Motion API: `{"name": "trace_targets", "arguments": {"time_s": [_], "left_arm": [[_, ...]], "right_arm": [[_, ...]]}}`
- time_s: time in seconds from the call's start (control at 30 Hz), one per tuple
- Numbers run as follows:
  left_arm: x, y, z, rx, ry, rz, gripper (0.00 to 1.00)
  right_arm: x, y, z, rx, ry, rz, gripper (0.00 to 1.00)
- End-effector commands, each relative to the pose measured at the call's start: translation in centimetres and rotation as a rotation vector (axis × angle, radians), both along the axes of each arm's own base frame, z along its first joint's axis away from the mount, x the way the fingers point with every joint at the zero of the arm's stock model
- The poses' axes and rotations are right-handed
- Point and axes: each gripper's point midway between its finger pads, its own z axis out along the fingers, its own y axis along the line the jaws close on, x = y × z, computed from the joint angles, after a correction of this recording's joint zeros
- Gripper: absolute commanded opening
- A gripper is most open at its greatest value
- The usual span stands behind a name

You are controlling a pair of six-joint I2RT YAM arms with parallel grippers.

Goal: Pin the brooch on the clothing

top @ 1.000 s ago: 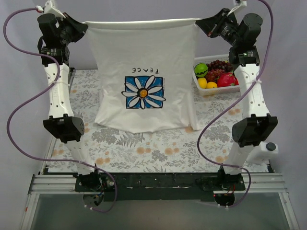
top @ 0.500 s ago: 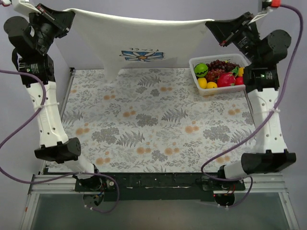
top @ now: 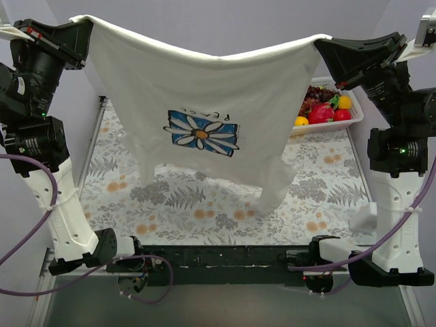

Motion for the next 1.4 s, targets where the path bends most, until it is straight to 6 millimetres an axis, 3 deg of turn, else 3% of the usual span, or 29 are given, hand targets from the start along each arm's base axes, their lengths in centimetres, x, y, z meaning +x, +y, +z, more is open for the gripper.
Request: {"name": "trace_targets", "arguments": {"time_s": [0.0,0.13,0.23,0.27,0.33,0.37,0.4,0.5,0.57,0.63,0.67,0.7,0.73,0.77,0.83,0.87,0.97,1.0,1.1,1.13,1.17,1.2,1.23,1.27,1.3,1.37], "left_arm": [[-1.9,-0.4,1.5,0.009,-0.046,-0.01,0.0],[0.2,-0.3,0.1,-0.007,0.007,-0.03,0.0],[3.8,0.5,-2.8,-0.03,0.103,-0.027,0.0],[5.7,1.0,-4.7,-0.041,0.154,-0.023,0.0],[7.7,1.7,-6.8,-0.051,0.207,-0.005,0.0],[8.5,1.9,-7.7,-0.052,0.228,-0.002,0.0],[10.4,2.5,-9.8,-0.062,0.279,0.011,0.0],[13.9,3.3,-13.2,-0.08,0.357,0.016,0.0],[15.8,3.7,-14.6,-0.091,0.392,0.013,0.0],[18.4,4.1,-16.4,-0.113,0.432,0.002,0.0],[19.2,4.2,-16.6,-0.117,0.435,-0.001,0.0],[20.1,4.4,-16.9,-0.124,0.441,-0.004,0.0],[21.6,4.6,-17.1,-0.13,0.442,-0.005,0.0],[22.4,4.9,-16.9,-0.139,0.435,-0.005,0.0],[23.9,5.2,-15.5,-0.154,0.391,-0.004,0.0],[24.3,5.4,-14.9,-0.174,0.373,-0.001,0.0],[24.5,6.0,-11.5,-0.208,0.255,0.011,0.0],[24.4,6.1,-10.6,-0.217,0.226,0.014,0.0],[23.0,6.3,-7.2,-0.232,0.112,0.018,0.0],[22.4,6.1,-6.1,-0.226,0.073,0.016,0.0],[21.4,6.1,-4.8,-0.222,0.041,0.026,0.0],[21.0,6.3,-4.3,-0.207,0.019,0.043,0.0],[20.5,6.4,-3.6,-0.199,0.0,0.056,0.0],[20.2,6.5,-3.4,-0.196,-0.006,0.066,0.0],[19.4,6.4,-2.9,-0.187,-0.015,0.074,0.0],[19.0,6.1,-4.1,-0.171,0.021,0.072,0.0]], "right_arm": [[-2.9,-0.6,2.2,0.011,-0.078,-0.025,0.01],[-1.3,-1.3,1.3,0.016,-0.055,-0.086,0.01],[1.4,-1.2,-0.7,0.009,0.003,-0.098,0.01],[2.9,-1.1,-1.5,0.007,0.033,-0.096,0.01],[4.9,-0.6,-3.2,0.002,0.075,-0.071,0.01],[6.9,-0.2,-4.6,-0.003,0.125,-0.053,0.01],[7.9,0.0,-5.4,-0.007,0.151,-0.044,0.01],[11.5,0.7,-7.9,-0.012,0.224,-0.012,0.01],[14.2,1.0,-9.7,-0.016,0.269,-0.003,0.01],[15.8,1.2,-9.8,-0.017,0.278,0.001,0.01],[17.9,1.4,-11.1,-0.019,0.312,0.003,0.01],[18.8,1.7,-11.3,-0.018,0.323,0.011,0.01],[19.2,1.7,-10.2,-0.013,0.296,0.014,0.01],[21.8,2.0,-11.8,-0.008,0.335,0.02,0.01],[23.1,2.5,-10.8,0.015,0.313,0.064,0.01],[24.7,2.8,-9.8,0.026,0.286,0.081,0.01],[26.1,2.8,-5.7,0.07,0.19,0.099,0.01],[26.3,2.7,-5.1,0.088,0.168,0.099,0.01],[25.3,1.3,-2.8,0.167,0.067,0.038,0.01],[24.3,1.0,-2.0,0.176,0.02,0.018,0.01],[21.7,0.4,0.3,0.168,-0.055,-0.022,0.01],[21.8,0.1,-0.4,0.164,-0.048,-0.051,0.01],[21.1,-0.4,0.3,0.168,-0.072,-0.079,0.01],[19.2,-0.6,1.6,0.161,-0.11,-0.088,0.01],[19.4,-0.7,1.2,0.143,-0.112,-0.106,0.01],[18.3,-0.2,0.7,0.107,-0.113,-0.088,0.01]]}}
